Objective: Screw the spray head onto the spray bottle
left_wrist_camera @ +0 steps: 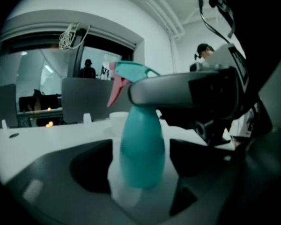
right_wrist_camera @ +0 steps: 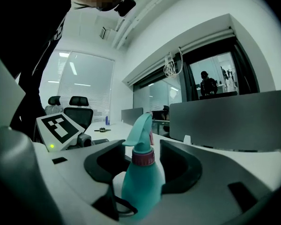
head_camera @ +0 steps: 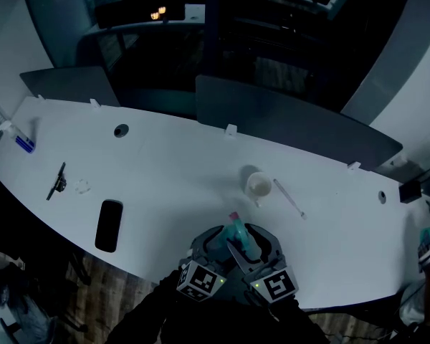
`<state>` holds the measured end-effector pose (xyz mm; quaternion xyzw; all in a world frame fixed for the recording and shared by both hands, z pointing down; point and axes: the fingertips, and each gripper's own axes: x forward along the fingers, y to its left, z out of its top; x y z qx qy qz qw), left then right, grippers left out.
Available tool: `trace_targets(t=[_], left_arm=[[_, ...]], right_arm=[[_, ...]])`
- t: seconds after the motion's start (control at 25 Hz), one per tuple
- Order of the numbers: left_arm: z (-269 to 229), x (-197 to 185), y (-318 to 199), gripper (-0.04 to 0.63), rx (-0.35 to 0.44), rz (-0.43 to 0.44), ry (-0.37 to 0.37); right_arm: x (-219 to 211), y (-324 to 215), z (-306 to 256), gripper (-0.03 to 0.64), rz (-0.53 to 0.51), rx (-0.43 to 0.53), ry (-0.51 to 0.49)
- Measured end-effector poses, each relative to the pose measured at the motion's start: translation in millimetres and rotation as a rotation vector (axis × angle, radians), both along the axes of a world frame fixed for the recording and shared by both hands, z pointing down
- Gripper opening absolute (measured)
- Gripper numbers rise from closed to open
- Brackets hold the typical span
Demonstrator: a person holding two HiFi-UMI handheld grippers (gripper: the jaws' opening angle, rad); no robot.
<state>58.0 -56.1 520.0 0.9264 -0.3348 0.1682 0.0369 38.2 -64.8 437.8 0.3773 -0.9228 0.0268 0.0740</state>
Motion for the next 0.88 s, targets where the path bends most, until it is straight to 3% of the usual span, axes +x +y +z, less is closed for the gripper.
trace_targets(t=[0.04,0.24,0.48,0.64,0.8,0.84,0.88], left_arm=[[-2.7,0.0,0.5,0.39,0.008,0.006,0.006],[-0.7,-6.1,6.5,0.419,0.039,0.016,-0.047],[-10.4,-48.2,10.9,0.417,-0.006,-0.179,-0.005],[-26.4,-73.1,19.0,0.405,0.02,-0.306,0.038],[-40.8,-95.0,26.9,0.057,0.067,-0.424,0.026],[-44.0,-97.9,29.0,0.005,0.077,-0.434,0.021],[-47.9,-99.3,31.2,0.005,0.091,-0.436,0.015]], right_arm=[[0.6,0.7,0.4,0.233,0.002,-0.01,-0.013],[8.6,7.7,0.5,0.244,0.006,-0.016,-0.015],[28.4,20.3,-0.7,0.244,0.039,-0.011,-0.015],[43.0,28.2,1.4,0.244,0.072,0.005,0.011],[50.3,36.1,4.1,0.229,0.12,0.018,0.089],[50.3,38.7,5.2,0.107,0.13,0.018,0.109],[49.0,42.3,5.6,0.005,0.133,0.017,0.113]])
